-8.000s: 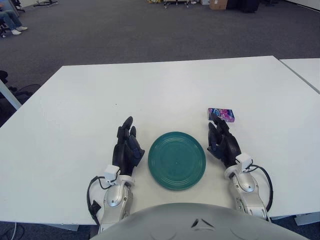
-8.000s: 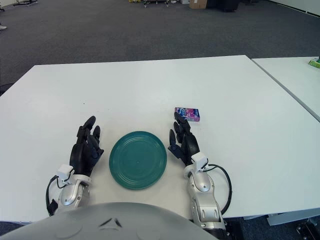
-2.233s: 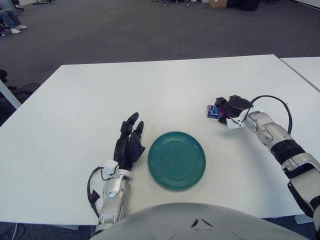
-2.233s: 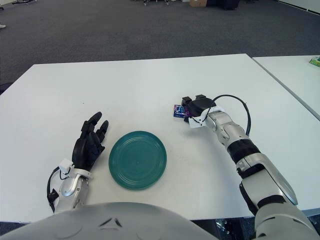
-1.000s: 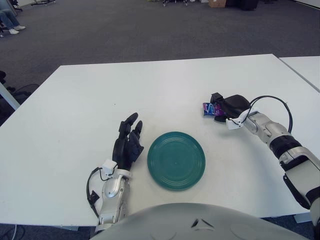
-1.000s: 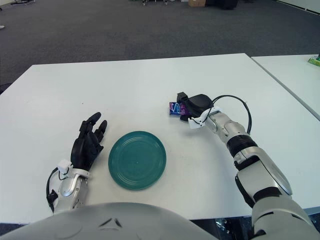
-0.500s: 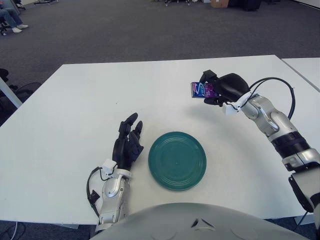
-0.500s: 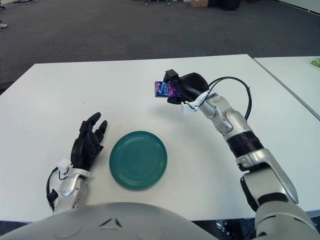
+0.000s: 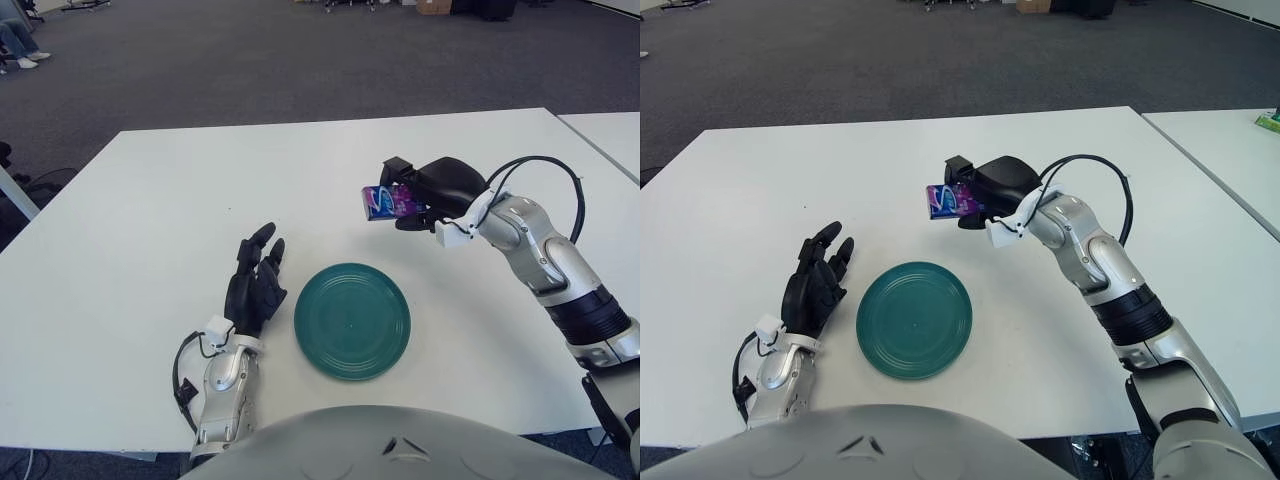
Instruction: Put the gum into the plate.
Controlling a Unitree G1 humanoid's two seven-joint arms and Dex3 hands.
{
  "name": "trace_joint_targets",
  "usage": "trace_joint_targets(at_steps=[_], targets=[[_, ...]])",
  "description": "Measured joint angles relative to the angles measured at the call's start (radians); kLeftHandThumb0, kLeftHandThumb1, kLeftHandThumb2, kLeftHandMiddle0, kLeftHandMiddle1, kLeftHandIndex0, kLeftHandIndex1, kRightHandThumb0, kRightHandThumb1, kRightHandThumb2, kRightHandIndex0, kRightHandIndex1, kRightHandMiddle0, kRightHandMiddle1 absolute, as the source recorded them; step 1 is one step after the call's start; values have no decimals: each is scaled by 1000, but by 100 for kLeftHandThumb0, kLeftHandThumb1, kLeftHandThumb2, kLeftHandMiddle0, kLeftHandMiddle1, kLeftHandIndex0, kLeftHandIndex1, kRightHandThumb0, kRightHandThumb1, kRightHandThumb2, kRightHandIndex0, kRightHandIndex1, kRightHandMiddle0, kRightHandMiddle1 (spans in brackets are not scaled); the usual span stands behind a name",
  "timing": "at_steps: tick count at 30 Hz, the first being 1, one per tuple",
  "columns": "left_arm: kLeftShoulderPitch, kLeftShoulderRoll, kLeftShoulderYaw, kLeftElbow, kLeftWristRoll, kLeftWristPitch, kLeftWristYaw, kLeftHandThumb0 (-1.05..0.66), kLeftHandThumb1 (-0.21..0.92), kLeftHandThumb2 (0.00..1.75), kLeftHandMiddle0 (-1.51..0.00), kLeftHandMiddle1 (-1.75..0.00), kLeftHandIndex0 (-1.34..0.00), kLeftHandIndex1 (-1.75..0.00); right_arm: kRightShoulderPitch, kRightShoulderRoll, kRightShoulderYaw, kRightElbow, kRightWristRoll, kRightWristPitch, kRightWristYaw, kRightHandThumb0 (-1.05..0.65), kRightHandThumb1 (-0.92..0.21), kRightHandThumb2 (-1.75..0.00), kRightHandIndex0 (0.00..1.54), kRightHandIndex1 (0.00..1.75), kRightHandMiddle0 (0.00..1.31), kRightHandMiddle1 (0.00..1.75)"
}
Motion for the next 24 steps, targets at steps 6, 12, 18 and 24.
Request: trace_joint_targets(at_steps=[6, 12, 18, 24], targets=[[-1, -1, 1, 12, 1, 0, 0, -95, 92, 94, -38, 0, 0, -82, 0, 11, 23, -61, 0, -19, 57, -44, -92, -70, 112, 175, 75, 175], [-3, -4, 2, 18, 1, 0, 0, -93, 92, 94, -38, 0, 0, -82, 15, 21, 50, -129, 0, -29, 115, -43, -92, -69, 114, 175, 77, 175], [-13, -8, 4, 25, -1, 0, 0, -92, 92, 94, -38, 0, 0, -80, 27, 23, 70, -174, 4, -45, 188, -43, -92, -70, 112, 175, 79, 175], [-17, -11, 7, 26, -1, 2, 0, -91, 92, 95, -39, 0, 0, -78, 27, 27, 97, -169, 4, -90, 218, -44, -92, -68, 110, 175, 79, 175]])
